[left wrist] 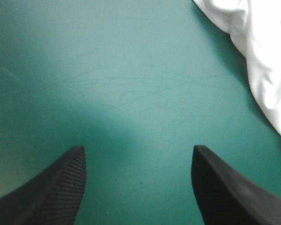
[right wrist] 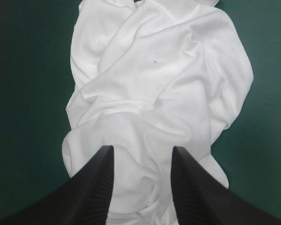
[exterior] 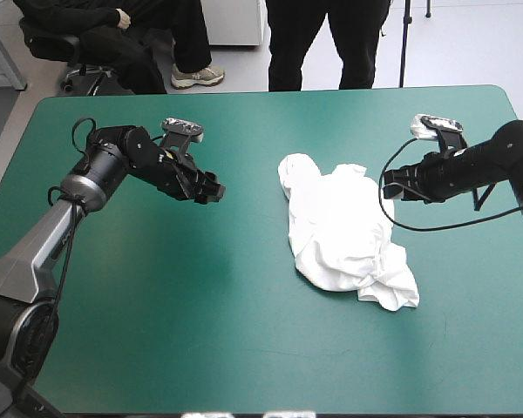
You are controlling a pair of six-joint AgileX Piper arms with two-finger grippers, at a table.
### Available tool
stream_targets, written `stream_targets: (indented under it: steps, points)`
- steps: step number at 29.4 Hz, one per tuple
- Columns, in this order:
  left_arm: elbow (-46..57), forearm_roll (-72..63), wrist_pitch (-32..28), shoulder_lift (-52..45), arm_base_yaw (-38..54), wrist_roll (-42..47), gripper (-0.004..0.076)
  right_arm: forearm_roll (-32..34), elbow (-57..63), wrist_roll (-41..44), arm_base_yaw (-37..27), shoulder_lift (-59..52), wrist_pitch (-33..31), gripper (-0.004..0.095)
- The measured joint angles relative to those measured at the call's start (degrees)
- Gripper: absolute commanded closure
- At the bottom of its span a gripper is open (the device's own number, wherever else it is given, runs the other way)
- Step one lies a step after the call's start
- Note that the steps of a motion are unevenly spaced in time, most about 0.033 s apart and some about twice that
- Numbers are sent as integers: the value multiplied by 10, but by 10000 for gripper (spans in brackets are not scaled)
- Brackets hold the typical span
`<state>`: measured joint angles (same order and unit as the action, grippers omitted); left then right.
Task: Fold the cloth
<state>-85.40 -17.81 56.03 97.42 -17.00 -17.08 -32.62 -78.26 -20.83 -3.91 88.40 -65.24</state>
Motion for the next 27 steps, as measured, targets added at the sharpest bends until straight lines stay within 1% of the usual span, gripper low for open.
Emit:
stream_targets:
  steps: [18,20,23,27]
  points:
    - [0,5,3,0,0,2,257,0,0,0,0,0,-2,538]
    - [0,27,10,-1,0,15,257,0,0,0,0,0,-2,538]
    - [0,76,29,-8,2,57,257,0,0,-1,0,0,-2,538]
    - [0,91,55,-39,29,80,257,1,0,-14,0,0,-4,538]
